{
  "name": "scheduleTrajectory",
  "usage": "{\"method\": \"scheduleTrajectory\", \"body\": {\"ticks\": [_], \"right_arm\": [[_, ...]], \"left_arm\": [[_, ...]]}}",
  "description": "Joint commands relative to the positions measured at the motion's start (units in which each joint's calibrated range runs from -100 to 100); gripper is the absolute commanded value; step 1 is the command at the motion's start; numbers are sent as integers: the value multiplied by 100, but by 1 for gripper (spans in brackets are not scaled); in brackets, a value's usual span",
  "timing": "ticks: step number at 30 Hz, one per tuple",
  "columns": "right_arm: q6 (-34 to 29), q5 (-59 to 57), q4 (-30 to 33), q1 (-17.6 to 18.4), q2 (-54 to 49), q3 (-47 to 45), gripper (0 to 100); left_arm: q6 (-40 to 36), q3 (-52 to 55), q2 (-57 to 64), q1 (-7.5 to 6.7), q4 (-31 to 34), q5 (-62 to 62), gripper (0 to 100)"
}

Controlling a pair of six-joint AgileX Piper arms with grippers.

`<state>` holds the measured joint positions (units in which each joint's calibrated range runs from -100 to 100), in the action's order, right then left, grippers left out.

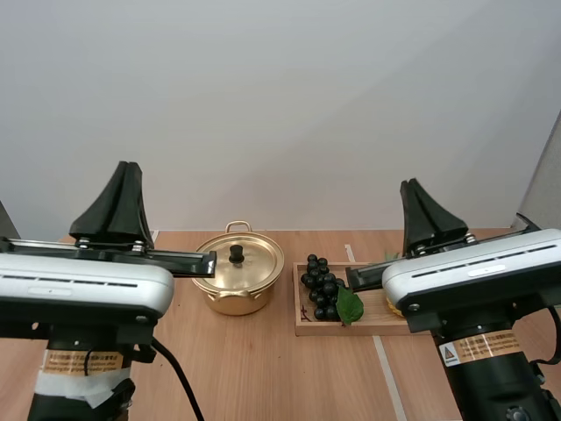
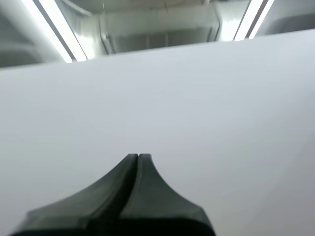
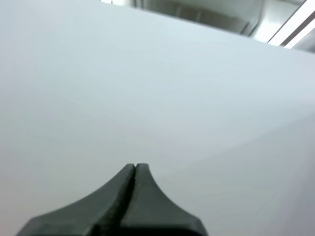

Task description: Open the pot, put the pineapple inside, and close it

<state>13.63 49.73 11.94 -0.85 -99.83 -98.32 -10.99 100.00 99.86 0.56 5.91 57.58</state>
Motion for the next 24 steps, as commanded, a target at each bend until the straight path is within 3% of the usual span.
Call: {"method": "scheduleTrajectory", "body": {"ticks": [1,3,6,11,20,24], "right_arm": [[554,560,-1365,-19,-17,559,0],[1105,94,-2426,-19,-17,1133,0],[1851,-904,-3103,-19,-17,2080,0],[2111,-1933,-3184,-19,363,3480,0],[2574,-3964,-3184,-19,1670,6124,0],[2585,-5410,-3167,-98,2322,7262,0]], "left_arm": [[457,-47,14,-17,-507,727,0],[693,-390,14,-17,-1272,499,0],[1120,-1031,14,-17,-2136,-149,0],[1529,-2381,-104,-17,-2168,-1973,0],[1980,-5303,-1587,-17,-2179,-2810,0],[2215,-6759,-2317,-17,-2206,-4402,0]]}}
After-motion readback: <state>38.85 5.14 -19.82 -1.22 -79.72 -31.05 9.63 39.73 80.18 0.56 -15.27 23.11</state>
